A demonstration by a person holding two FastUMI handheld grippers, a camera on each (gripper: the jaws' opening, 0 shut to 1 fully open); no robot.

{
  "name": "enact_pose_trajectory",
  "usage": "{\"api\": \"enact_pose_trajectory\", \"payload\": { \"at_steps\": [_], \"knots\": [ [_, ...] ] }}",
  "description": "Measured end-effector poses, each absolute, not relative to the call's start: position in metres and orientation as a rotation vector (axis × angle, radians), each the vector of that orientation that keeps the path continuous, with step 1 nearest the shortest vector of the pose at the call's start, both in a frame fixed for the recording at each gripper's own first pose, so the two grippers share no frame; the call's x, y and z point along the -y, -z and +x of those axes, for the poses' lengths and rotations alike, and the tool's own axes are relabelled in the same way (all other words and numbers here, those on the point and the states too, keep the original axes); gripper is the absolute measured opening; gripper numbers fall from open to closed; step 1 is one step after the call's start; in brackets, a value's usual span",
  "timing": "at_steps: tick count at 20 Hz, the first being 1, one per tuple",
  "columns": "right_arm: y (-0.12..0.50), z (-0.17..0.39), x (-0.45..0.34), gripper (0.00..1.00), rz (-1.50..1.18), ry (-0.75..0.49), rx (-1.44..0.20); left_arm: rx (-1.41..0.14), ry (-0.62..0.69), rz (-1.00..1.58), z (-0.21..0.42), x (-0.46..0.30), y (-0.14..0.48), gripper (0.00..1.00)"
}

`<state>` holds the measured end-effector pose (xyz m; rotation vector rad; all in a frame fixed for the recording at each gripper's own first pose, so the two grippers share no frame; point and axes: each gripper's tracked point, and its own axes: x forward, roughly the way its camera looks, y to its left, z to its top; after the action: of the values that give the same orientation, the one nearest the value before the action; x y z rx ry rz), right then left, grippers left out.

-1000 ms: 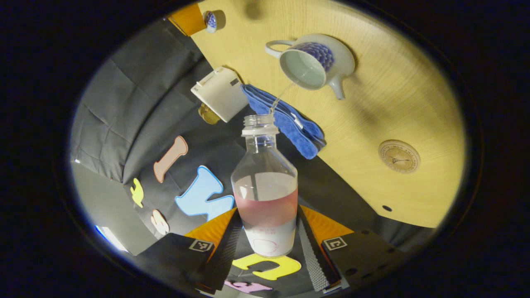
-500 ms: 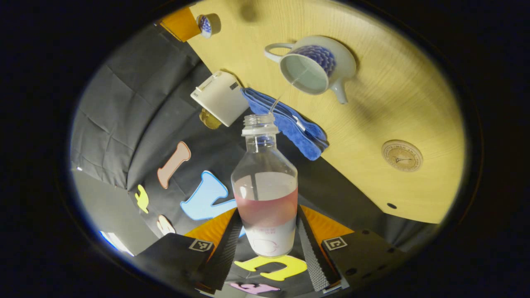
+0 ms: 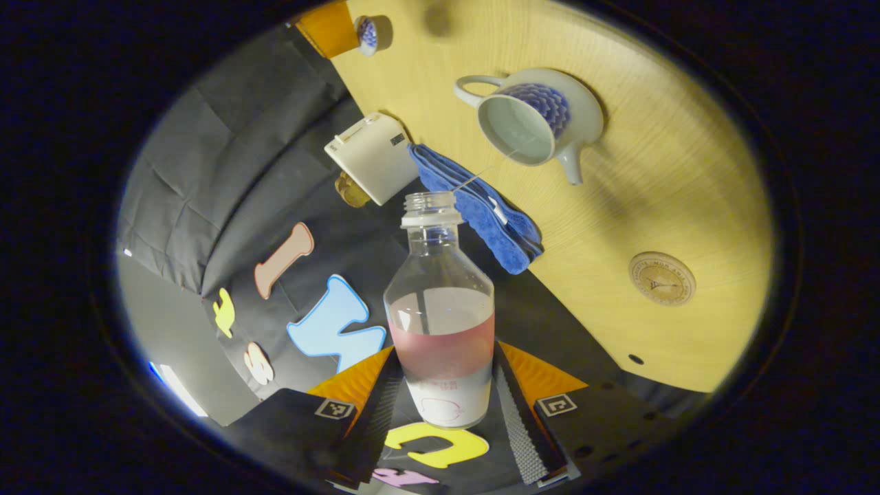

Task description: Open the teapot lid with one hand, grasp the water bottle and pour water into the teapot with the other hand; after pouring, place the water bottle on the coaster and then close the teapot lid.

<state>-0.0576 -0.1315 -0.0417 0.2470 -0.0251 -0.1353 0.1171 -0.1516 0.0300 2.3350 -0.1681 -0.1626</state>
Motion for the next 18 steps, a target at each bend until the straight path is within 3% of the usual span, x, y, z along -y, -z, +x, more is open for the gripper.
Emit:
{"api": "enact_pose_trajectory", "payload": {
  "at_steps": [6,18],
  "knots": [
    [0.041,-0.056,0.130,0.03,0.224,0.140,0.029,0.043,0.219,1.921,0.116,0.115,0.006,0.88],
    [0.041,-0.051,0.117,0.03,0.135,0.135,0.030,0.074,0.138,0.951,0.133,0.109,0.062,0.87]
  ]
}}
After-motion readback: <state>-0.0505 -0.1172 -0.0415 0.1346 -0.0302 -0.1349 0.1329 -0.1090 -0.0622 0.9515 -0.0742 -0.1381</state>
